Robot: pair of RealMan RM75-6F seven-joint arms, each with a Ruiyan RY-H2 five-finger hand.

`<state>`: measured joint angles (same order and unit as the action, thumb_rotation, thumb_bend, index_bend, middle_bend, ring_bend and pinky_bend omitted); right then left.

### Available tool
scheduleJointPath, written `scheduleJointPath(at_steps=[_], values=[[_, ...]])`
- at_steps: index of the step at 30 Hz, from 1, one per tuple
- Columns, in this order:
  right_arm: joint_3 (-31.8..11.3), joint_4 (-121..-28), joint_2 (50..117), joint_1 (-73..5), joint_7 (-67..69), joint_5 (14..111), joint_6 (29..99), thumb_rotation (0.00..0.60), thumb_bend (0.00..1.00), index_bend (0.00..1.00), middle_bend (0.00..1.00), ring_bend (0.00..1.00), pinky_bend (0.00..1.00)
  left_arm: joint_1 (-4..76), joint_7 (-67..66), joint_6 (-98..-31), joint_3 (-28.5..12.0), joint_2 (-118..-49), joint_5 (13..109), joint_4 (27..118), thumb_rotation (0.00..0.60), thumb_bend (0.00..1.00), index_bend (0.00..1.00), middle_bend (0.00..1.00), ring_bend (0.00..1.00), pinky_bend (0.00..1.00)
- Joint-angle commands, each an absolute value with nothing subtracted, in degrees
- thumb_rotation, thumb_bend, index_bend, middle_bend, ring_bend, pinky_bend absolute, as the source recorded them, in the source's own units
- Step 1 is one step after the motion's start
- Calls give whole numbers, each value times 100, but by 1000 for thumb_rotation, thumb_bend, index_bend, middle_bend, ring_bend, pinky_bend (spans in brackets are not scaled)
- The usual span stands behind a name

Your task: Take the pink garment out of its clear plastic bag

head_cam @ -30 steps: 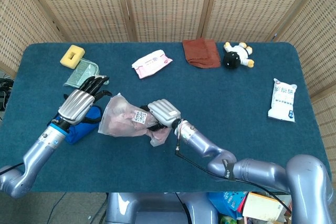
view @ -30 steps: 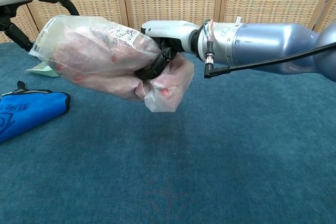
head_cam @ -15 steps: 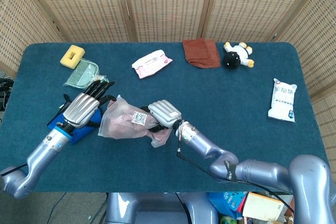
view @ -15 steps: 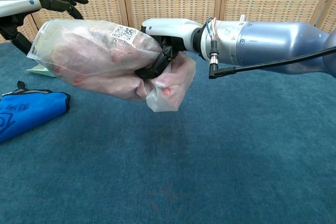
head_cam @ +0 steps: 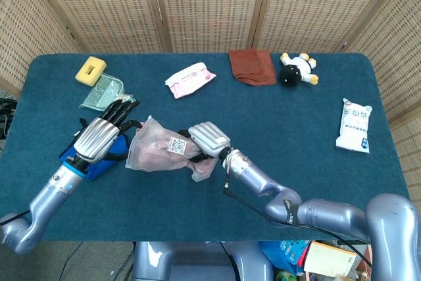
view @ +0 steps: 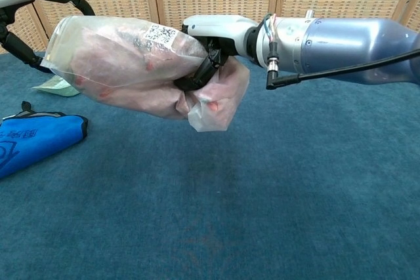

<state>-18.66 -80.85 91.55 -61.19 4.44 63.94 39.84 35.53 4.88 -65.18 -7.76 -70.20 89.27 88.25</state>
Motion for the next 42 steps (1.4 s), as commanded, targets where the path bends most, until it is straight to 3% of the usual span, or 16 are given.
scheduleJointPath(at_steps=[1,19,42], values=[[-1862,-8092,9147,-6117,441,6388,3992,600,1000,513,626,672,745,3525,581,-6605,-720,-7026,9036,8767,600,225,362,0,0,0],[-1822,-8138,9177,-6171,397,6390,4019,600,1000,513,630,675,746,3735,335,-6305,-784,-7202,8702,8808,600,224,363,0,0,0],[-1827,-8130,9104,-6171,392,6306,4036,600,1000,514,634,675,746,3689,363,-6468,-714,-7237,8713,8758,600,224,363,0,0,0]])
